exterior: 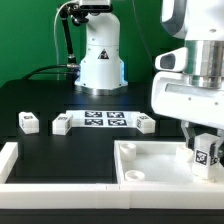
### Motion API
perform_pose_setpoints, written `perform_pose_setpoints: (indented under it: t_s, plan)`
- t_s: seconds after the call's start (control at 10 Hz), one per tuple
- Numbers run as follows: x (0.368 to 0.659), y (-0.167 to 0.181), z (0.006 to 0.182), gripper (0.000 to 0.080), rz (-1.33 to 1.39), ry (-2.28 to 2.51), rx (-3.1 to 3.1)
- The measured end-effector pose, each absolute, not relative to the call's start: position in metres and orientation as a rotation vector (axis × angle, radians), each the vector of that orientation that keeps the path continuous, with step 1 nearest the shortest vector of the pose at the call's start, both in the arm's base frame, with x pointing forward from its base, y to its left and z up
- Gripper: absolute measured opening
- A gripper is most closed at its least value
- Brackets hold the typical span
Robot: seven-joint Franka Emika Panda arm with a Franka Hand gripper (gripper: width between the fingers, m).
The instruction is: Assemble square table
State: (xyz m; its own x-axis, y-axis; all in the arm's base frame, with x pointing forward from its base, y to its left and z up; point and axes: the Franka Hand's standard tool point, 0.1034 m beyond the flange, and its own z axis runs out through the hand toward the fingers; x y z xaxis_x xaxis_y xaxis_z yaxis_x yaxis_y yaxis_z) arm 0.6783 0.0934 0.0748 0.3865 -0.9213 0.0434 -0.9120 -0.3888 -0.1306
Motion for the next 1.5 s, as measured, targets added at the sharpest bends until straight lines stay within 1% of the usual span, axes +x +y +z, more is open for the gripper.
perform_pose_setpoints:
  t_s: [0.1, 0.3, 0.4, 0.5, 0.6, 0.7, 0.8, 0.9, 1.1, 1.3, 1.5]
  plan:
    - [0.677, 0.090, 0.074, 0.0289, -0.122, 1.875, -2.370]
    - [0.674, 0.092, 0.076, 0.0291, -0.041, 2.045, -2.192]
    - [0.674, 0.093, 0.078, 0.0291, -0.016, 2.098, -2.146]
    - [0.673, 0.093, 0.076, 0.0291, -0.019, 2.100, -2.150]
    - [0.674, 0.094, 0.075, 0.0371, -0.035, 1.993, -2.250]
    - [0.675, 0.101, 0.075, 0.0552, -0.059, 1.830, -2.374]
    - [0.675, 0.107, 0.075, 0.0552, -0.066, 1.683, -2.478]
    - [0.675, 0.111, 0.076, 0.0629, -0.075, 1.490, -2.599]
    - [0.676, 0.108, 0.075, 0.0643, -0.088, 1.367, -2.670]
    - [0.676, 0.105, 0.075, 0.0649, -0.115, 1.099, -2.810]
    - [0.680, 0.104, 0.078, 0.0649, -0.164, 0.477, -3.013]
